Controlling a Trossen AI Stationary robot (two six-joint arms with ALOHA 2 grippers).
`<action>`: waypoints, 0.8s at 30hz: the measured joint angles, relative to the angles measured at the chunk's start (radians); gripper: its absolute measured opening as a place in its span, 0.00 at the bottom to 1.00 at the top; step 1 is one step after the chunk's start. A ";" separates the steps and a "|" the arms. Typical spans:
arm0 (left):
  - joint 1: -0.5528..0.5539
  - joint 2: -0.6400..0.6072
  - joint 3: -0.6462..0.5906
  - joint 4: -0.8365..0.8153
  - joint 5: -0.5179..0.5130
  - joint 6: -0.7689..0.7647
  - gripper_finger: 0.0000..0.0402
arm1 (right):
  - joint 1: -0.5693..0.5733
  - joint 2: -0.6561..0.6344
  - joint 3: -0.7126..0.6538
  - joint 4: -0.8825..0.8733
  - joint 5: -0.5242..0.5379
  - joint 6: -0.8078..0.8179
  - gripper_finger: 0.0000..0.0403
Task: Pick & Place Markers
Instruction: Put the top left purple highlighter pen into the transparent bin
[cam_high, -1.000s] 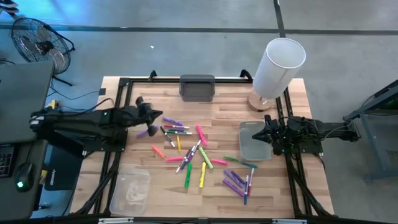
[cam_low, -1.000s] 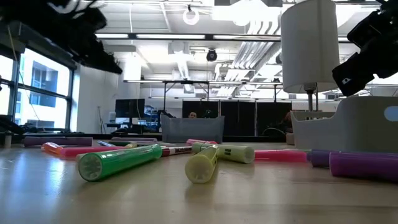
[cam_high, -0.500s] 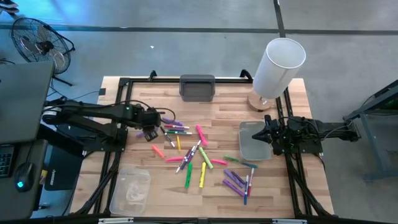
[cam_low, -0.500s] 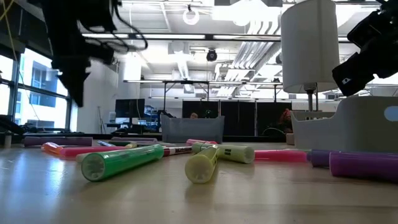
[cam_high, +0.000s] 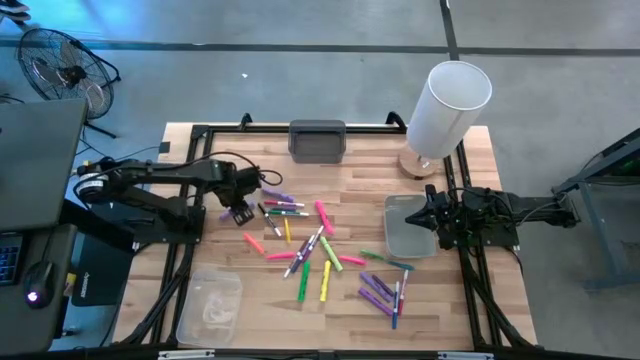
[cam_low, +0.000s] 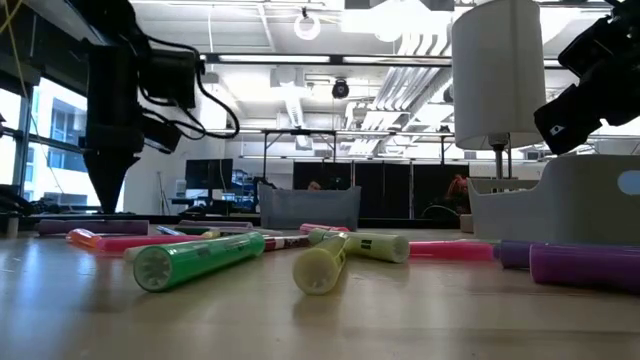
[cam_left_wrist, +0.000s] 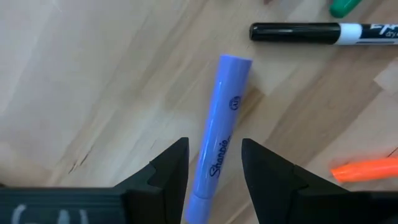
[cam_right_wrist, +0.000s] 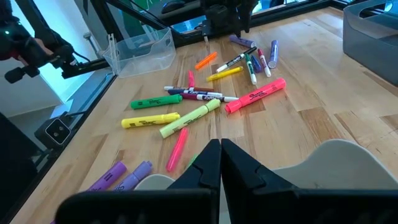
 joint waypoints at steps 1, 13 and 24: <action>0.000 0.000 -0.006 0.002 0.000 0.000 0.36 | 0.000 0.000 0.000 0.001 0.000 0.000 0.00; -0.002 0.075 -0.028 0.027 -0.026 -0.016 0.36 | 0.000 0.000 0.000 0.000 0.000 0.000 0.00; -0.003 0.232 -0.021 0.035 -0.014 -0.012 0.28 | 0.000 0.000 0.000 0.000 0.000 0.000 0.00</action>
